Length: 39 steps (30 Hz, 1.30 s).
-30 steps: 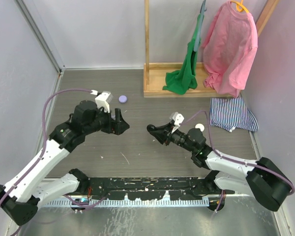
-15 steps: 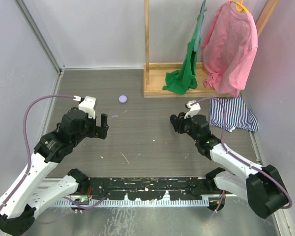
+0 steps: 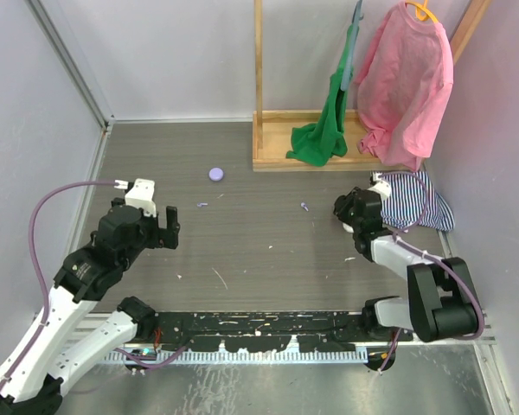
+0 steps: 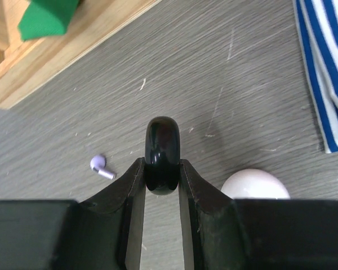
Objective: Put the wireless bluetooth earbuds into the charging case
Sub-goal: Place the charging case at the center of the board.
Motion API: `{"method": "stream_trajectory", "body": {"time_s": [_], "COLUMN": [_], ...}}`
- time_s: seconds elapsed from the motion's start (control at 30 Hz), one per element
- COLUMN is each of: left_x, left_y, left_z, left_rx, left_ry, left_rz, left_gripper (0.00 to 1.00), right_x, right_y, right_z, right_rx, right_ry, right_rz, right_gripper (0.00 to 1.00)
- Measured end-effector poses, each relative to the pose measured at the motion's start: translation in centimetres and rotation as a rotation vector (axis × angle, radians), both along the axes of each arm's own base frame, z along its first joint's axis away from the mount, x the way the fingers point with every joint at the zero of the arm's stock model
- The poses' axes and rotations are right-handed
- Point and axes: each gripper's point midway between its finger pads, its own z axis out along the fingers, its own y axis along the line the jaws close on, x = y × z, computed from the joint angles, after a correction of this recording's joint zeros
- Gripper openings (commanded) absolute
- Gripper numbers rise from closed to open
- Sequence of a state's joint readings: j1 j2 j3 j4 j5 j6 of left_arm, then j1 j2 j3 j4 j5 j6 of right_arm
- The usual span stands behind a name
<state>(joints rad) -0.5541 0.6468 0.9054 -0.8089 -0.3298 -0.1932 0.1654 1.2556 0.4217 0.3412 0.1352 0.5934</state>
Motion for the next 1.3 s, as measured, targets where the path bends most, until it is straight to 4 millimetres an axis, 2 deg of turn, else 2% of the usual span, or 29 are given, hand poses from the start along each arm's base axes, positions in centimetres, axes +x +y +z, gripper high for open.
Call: {"method": "stream_trajectory", "body": {"time_s": [0.27,0.43,0.57,0.67,0.73,1.03,1.17,1.3], "left_x": [0.1,0.1,0.2,0.3,0.3,0.7,0.9,0.8], "left_y": [0.3,0.7,1.0,1.2,1.3,1.3,1.4,1.1], "left_z": [0.3,0.2,0.3,0.4,0.4,-0.1,-0.4,-0.4], "left_rx": [-0.01,-0.009,-0.007,-0.004,-0.004,0.009,0.012,-0.002], "left_ry": [-0.019,-0.022,-0.028,-0.032,-0.035,-0.026,-0.015,-0.009], "left_rz": [0.015,0.033,0.045,0.058,0.061,0.074,0.08,0.064], "left_gripper": [0.98,0.98,0.98,0.98,0.98,0.98,0.98,0.98], "right_x": [3.0,4.5,4.5,4.3,4.2,3.1,2.5,1.7], "right_y": [-2.8,-3.4,-3.4,-3.6,-3.8,-4.0,-3.9,-3.6], "right_z": [-0.8,-2.1,-3.8,-4.3,-4.4,-3.3,-1.4,2.0], "right_rx": [0.047,0.095,0.133,0.158,0.166,0.142,0.118,0.089], "right_ry": [0.022,0.054,0.106,0.126,0.136,0.162,0.136,0.044], "right_rz": [-0.172,-0.215,-0.233,-0.253,-0.265,-0.258,-0.219,-0.153], "right_gripper": [0.21,0.29,0.41,0.53,0.57,0.72,0.75,0.77]}}
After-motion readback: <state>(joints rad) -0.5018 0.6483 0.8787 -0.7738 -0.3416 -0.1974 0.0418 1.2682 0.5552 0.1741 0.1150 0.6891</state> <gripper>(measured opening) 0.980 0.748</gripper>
